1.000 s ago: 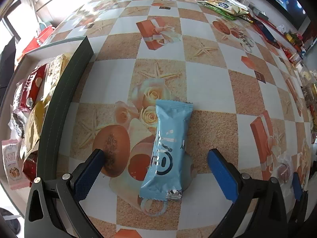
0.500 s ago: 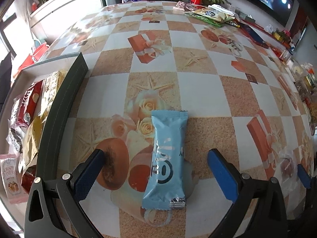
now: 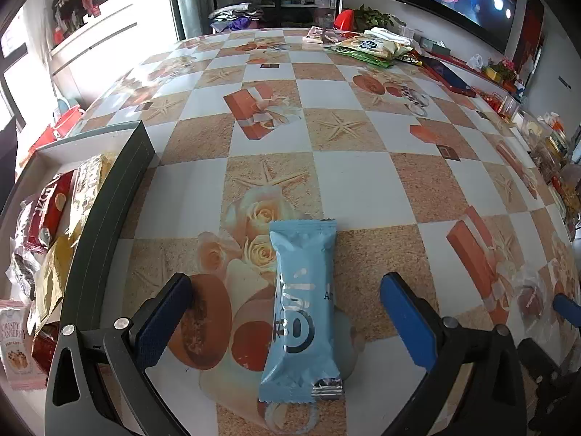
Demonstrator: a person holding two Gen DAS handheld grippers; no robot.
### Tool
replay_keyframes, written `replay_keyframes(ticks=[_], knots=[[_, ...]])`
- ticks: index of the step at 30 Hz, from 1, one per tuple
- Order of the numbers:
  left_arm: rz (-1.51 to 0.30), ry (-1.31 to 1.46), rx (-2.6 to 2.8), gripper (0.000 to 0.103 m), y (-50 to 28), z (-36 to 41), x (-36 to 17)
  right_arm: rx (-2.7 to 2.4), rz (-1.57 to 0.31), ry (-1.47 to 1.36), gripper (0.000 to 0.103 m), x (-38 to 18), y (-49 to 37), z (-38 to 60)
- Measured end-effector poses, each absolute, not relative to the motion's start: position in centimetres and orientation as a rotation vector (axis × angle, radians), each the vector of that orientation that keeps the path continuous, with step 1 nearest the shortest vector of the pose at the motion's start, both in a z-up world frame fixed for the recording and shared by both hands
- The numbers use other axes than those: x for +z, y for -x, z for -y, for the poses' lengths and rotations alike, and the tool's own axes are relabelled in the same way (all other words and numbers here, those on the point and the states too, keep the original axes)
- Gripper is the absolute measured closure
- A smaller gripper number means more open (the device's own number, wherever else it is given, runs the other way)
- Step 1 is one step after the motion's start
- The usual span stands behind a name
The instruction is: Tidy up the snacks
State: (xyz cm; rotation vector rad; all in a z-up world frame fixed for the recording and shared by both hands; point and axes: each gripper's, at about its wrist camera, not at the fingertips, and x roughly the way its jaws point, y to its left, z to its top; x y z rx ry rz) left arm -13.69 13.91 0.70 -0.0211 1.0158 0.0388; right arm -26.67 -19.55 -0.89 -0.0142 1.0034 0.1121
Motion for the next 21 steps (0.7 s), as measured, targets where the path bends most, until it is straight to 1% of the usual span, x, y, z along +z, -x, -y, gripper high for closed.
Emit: replay_keyframes(ticks=[6,12,15,16,17,18,19,20,21], knots=[[-1.029,0.026,0.051,0.0,13.6,-13.9,0.7,0.082,-1.017,-0.021,0.0,-0.7,26.4,20.3],[-1.101,0.028,0.056,0.0,12.7,-13.8,0.7,0.121,-1.049,-0.056,0.0,-0.5,24.5,19.3],[-1.145,0.033,0.057,0.0,12.4,-13.7,0.7,0.133,-1.073,-0.015,0.0,-0.7,23.1,18.3],[-1.156,0.034,0.056,0.0,12.4,-13.5,0.7,0.13,-1.077,0.008,0.007,-0.7,22.9,18.0],[-1.172,0.03,0.046,0.0,12.3,-13.3,0.7,0.121,-1.074,0.056,0.025,-0.6,22.9,17.5],[-1.178,0.023,0.033,0.002,12.4,-13.1,0.8,0.122,-1.068,0.086,0.034,-0.5,23.1,17.2],[-1.175,0.019,0.026,0.007,12.5,-12.9,0.9,0.142,-1.065,0.091,0.054,-0.2,23.3,17.0],[-1.169,0.015,0.015,0.009,12.8,-12.8,1.1,0.146,-1.068,0.088,0.069,-0.1,23.3,17.1],[-1.166,0.014,0.01,0.017,13.0,-12.7,1.2,0.155,-1.074,0.073,0.07,0.0,23.4,17.3]])
